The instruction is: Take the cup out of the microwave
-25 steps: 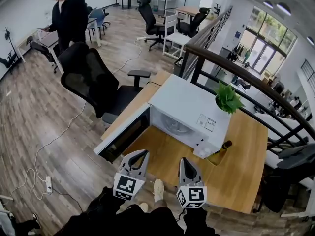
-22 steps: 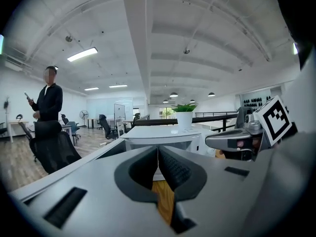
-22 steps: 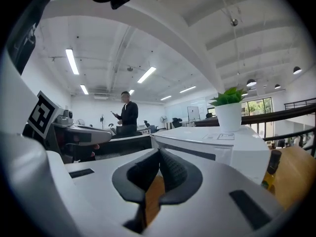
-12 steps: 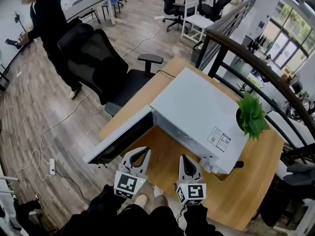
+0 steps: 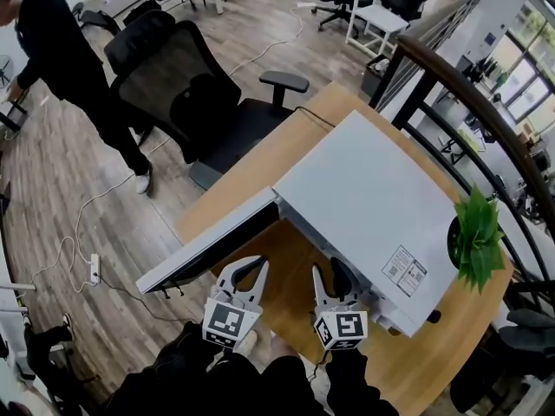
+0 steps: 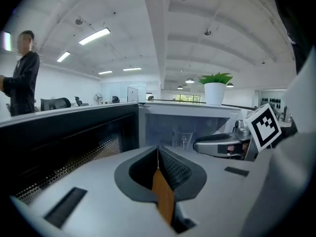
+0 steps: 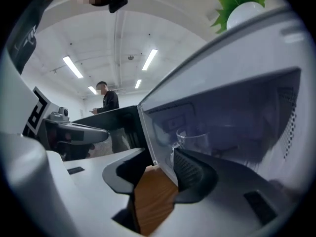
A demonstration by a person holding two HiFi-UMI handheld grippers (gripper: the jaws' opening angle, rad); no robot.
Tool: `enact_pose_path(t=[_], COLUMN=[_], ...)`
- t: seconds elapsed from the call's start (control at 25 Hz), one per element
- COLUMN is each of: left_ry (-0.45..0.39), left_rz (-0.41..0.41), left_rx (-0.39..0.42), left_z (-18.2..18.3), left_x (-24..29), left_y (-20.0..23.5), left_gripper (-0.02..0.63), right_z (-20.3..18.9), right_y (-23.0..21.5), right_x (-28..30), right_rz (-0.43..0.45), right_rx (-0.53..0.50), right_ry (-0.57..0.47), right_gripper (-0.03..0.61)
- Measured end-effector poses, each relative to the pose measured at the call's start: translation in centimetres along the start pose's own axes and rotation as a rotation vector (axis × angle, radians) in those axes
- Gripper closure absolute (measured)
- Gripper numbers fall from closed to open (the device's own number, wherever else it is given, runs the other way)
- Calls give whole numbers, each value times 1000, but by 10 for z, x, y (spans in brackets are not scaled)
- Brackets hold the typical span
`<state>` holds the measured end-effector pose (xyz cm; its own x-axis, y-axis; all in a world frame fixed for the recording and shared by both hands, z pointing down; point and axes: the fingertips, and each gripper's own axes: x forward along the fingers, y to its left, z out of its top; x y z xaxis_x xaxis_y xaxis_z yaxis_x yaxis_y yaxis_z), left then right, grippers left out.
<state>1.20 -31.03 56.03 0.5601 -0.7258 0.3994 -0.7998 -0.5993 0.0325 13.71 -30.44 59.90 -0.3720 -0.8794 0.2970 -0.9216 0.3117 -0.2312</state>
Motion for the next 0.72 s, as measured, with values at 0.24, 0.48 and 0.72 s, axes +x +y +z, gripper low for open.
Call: enact_pose_path(t=[0.24, 0.48, 0.72], left_ry=[15, 33, 41], left_rz=[27, 53, 88], left_rx=[-14, -33, -55], left_z=[-9, -16, -21], left_x=[13, 21, 24], left_y=[12, 22, 30], left_gripper=[586, 586, 588], right_z=[-15, -19, -25], right_y=[-16, -19, -15], right_x=[30, 52, 68], right_rz=[16, 50, 88], right_rx=[16, 13, -5], right_ry=[38, 55, 74], right_gripper=[382, 382, 383])
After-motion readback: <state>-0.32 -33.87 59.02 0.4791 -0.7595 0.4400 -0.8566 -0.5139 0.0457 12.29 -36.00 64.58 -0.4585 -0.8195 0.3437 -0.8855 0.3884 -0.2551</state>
